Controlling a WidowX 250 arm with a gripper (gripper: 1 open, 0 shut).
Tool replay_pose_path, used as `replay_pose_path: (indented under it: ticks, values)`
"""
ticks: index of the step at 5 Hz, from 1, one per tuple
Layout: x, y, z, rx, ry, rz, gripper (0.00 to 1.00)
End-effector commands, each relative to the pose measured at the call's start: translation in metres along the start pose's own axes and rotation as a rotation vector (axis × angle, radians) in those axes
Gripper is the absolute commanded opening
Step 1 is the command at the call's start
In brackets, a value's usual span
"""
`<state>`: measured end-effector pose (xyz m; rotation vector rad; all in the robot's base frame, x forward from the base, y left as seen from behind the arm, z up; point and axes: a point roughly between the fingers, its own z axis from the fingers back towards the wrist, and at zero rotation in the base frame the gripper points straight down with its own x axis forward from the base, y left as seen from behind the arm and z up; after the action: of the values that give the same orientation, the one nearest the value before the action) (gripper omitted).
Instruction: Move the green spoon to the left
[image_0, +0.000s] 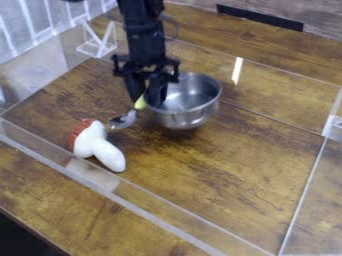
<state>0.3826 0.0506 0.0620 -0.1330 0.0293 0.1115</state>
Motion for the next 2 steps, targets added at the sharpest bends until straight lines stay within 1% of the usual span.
replay_pose_path:
  ticks: [1, 2]
  values:
    - [0.014, -0.008, 0.044, -0.014, -0.098, -0.015, 0.0]
    - [0.013, -0.012, 0.06, -0.022, -0.099, -0.065, 0.0]
